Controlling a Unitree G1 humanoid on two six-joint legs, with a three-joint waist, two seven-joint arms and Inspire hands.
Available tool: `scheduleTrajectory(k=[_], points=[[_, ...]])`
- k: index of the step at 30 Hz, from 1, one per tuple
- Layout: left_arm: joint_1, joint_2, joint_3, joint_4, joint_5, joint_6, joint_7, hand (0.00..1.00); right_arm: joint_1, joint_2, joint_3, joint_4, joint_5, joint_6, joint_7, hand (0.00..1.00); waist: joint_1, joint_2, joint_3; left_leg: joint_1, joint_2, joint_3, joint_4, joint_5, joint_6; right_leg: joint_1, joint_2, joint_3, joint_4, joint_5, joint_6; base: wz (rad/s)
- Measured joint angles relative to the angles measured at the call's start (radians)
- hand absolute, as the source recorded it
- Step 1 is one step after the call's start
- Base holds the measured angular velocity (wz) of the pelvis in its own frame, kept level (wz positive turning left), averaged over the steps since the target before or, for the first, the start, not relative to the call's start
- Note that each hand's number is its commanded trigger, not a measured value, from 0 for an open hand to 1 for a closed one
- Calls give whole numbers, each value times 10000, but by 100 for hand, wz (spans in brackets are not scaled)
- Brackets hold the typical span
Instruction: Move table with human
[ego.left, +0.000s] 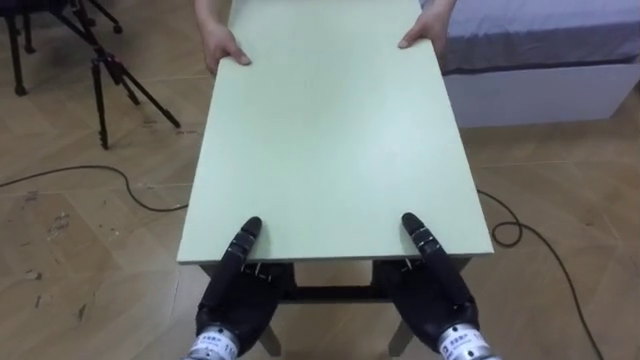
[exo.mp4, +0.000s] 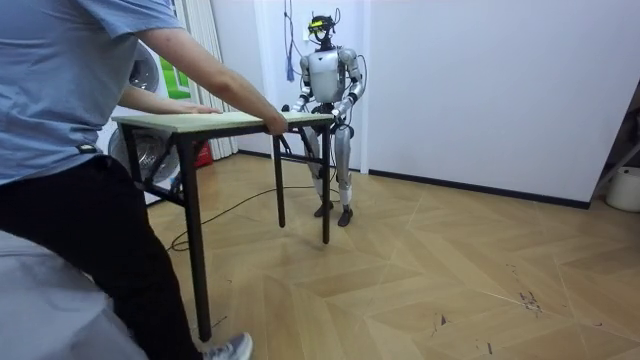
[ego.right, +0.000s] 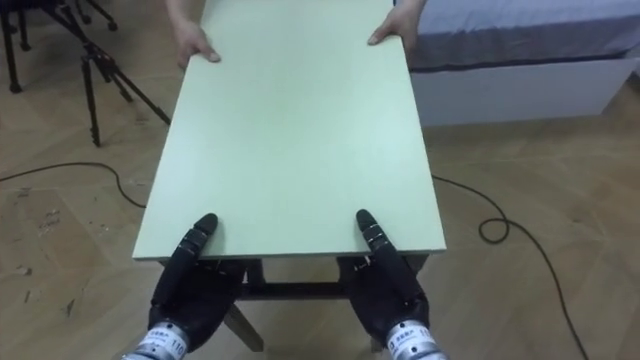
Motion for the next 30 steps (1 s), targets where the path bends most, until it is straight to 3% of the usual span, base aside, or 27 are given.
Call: scheduleTrajectory(k=[4, 13, 17, 22, 27, 30], points=[[9, 17, -203, -197, 72, -229, -113, 100, 186, -5, 37, -221, 293, -196, 46, 100, 4, -83, -1, -129, -3, -11, 3, 9, 14, -99, -31, -17, 1, 0, 1, 0], [145, 82, -333, -277, 46, -264, -118, 100, 405, -185, 83, -563, 25, -436, 44, 100, 66, -197, 29, -201, 4, -6, -15, 13, 22, -206, -30, -5, 17, -1, 1, 0], [565, 223, -559, -846, 39, -312, -137, 100, 778, -436, 156, -1120, -54, -674, 45, 100, 288, -207, 25, -372, 10, 31, -8, 13, 21, -415, -26, 77, 35, -1, 1, -3], [785, 279, -565, -850, 46, -459, -180, 100, 874, -430, 404, -1134, -218, -872, 47, 100, 345, -216, 32, -369, 14, 28, -3, 12, 18, -420, -22, 88, 33, -1, 1, 0], [805, 400, -606, -851, 47, -539, -180, 100, 913, -442, 554, -1134, -236, -1024, 44, 100, 421, -251, 84, -524, 48, -30, 207, -5, 38, -456, -5, 63, 66, 20, -3, 2], [808, 443, -792, -858, 44, -746, -184, 100, 999, -433, 586, -1166, -132, -1074, 59, 100, 383, -200, 123, -881, 173, -138, 749, -210, 20, -562, 94, -31, 214, 32, -8, 9]])
